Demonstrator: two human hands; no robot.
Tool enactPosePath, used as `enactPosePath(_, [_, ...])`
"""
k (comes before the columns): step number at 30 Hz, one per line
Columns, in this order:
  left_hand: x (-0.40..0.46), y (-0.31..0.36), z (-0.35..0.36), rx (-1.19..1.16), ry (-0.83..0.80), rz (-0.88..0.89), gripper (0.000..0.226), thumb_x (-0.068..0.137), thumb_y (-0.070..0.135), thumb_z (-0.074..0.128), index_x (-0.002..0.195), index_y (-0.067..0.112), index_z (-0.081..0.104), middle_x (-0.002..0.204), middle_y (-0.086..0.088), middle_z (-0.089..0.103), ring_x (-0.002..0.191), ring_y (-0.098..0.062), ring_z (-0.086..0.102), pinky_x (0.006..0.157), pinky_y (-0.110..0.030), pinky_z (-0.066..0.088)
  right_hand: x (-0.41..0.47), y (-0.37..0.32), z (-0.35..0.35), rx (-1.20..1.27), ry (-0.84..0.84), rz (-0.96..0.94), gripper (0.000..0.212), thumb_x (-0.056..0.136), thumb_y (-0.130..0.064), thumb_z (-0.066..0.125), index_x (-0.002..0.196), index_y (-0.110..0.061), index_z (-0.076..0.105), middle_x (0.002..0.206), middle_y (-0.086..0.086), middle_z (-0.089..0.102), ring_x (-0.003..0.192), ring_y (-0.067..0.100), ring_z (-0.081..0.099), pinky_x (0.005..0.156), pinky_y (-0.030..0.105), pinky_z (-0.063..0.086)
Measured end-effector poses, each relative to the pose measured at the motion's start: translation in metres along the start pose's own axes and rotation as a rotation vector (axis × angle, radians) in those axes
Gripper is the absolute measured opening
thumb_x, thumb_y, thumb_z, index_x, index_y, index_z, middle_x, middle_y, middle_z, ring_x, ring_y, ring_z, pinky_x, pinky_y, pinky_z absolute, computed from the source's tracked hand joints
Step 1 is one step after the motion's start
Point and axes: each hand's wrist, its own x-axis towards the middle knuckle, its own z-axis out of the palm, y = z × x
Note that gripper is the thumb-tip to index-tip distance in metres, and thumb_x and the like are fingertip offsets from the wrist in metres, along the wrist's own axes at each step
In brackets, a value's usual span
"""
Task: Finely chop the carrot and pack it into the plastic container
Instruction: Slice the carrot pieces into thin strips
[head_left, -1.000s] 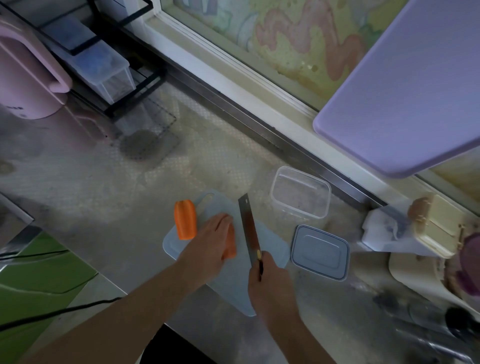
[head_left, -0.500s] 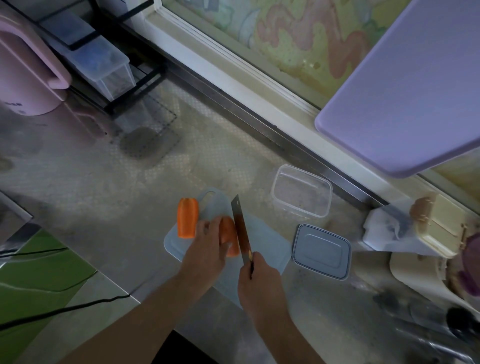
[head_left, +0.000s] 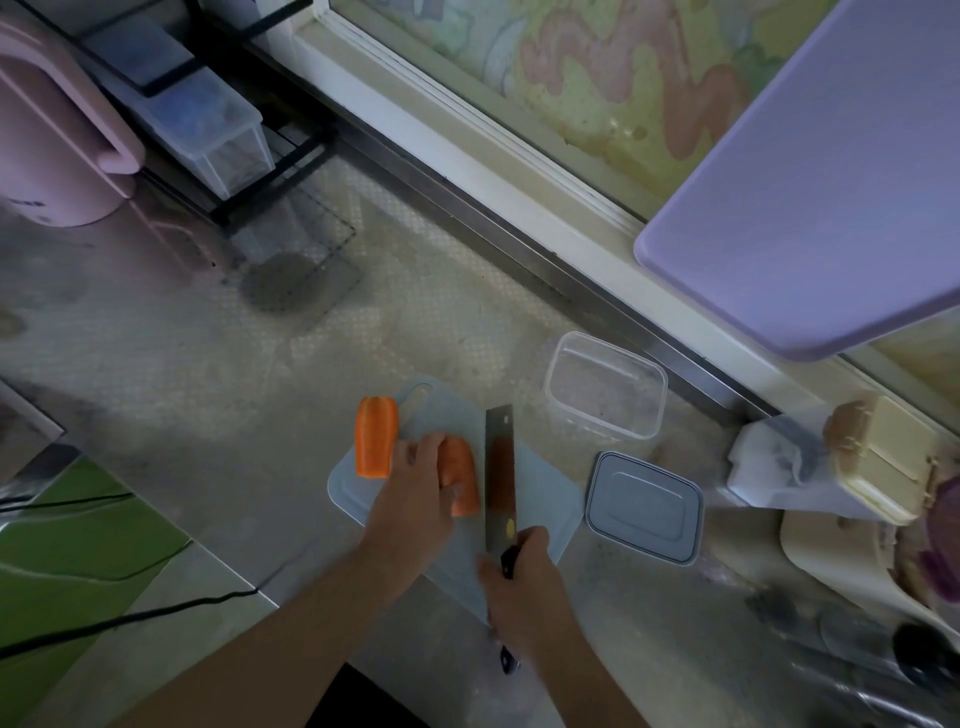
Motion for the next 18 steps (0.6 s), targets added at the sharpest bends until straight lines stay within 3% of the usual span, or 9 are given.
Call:
enactPosePath(3, [0.0, -0.001, 0.0, -0.007, -0.004, -0.01, 0.061, 0.1, 0.021, 0.068, 0.153, 0.025, 0.038, 0.143, -0.005, 0.038, 0.093, -0.011, 0.052, 0.085, -0.021, 0.04, -0.003, 0.004, -0.003, 0.029, -0.008, 0.07, 0.022, 0.104, -0.028, 0.05, 0.093, -0.011, 0.041, 0.078, 0.017, 0.062, 0.042, 0.018, 0.052, 0.04, 0.025, 0.043])
enactPosePath(5, [0.0, 0.0, 0.0, -0.011, -0.002, -0.012, 0.061, 0.1, 0.022, 0.068, 0.153, 0.025, 0.038, 0.143, -0.005, 0.038, 0.095, -0.011, 0.051, 0.086, -0.022, 0.04, -0.001, 0.006, -0.004, 0.019, 0.008, 0.1, 0.031, 0.103, -0.032, 0.051, 0.093, -0.004, 0.055, 0.073, 0.016, 0.069, 0.045, 0.017, 0.054, 0.044, 0.025, 0.045])
enactPosePath(7, [0.0, 0.0, 0.0, -0.012, 0.003, -0.001, 0.061, 0.1, 0.023, 0.069, 0.153, 0.024, 0.039, 0.142, -0.005, 0.039, 0.095, -0.01, 0.05, 0.086, -0.021, 0.039, 0.001, 0.006, -0.005, 0.063, -0.008, 0.084, 0.04, 0.102, -0.036, 0.055, 0.078, -0.005, 0.062, 0.065, 0.01, 0.072, 0.046, 0.014, 0.055, 0.052, 0.028, 0.046])
enactPosePath(10, [0.0, -0.001, 0.001, -0.028, -0.001, 0.0, 0.061, 0.1, 0.024, 0.069, 0.153, 0.025, 0.039, 0.143, -0.005, 0.039, 0.096, -0.011, 0.051, 0.087, -0.022, 0.04, -0.003, 0.006, -0.008, 0.35, -0.088, 0.114, 0.052, 0.101, -0.046, 0.057, 0.064, -0.01, 0.061, 0.06, 0.013, 0.063, 0.048, 0.018, 0.049, 0.048, 0.027, 0.034])
enactPosePath(13, [0.0, -0.002, 0.001, -0.043, -0.004, -0.016, 0.061, 0.1, 0.024, 0.069, 0.153, 0.025, 0.039, 0.146, -0.004, 0.037, 0.098, -0.011, 0.05, 0.089, -0.023, 0.04, -0.011, 0.006, -0.011, 0.55, -0.162, 0.258, 0.064, 0.097, -0.067, 0.048, 0.058, -0.015, 0.05, 0.054, 0.008, 0.038, 0.045, 0.019, 0.034, 0.049, 0.027, 0.026])
enactPosePath(15, [0.0, -0.001, 0.0, -0.046, -0.008, -0.018, 0.061, 0.1, 0.023, 0.069, 0.153, 0.025, 0.039, 0.146, -0.004, 0.037, 0.097, -0.012, 0.051, 0.089, -0.024, 0.04, -0.012, 0.005, -0.012, 0.577, -0.156, 0.364, 0.065, 0.094, -0.074, 0.043, 0.058, -0.02, 0.044, 0.056, 0.002, 0.028, 0.047, 0.017, 0.023, 0.051, 0.027, 0.016])
enactPosePath(18, [-0.001, -0.001, -0.001, -0.054, -0.009, -0.004, 0.061, 0.1, 0.023, 0.069, 0.153, 0.024, 0.039, 0.144, -0.005, 0.037, 0.096, -0.011, 0.051, 0.088, -0.024, 0.041, -0.011, 0.005, -0.015, 0.537, -0.147, 0.406, 0.067, 0.096, -0.074, 0.037, 0.058, -0.021, 0.046, 0.055, -0.002, 0.029, 0.047, 0.013, 0.021, 0.05, 0.026, 0.013])
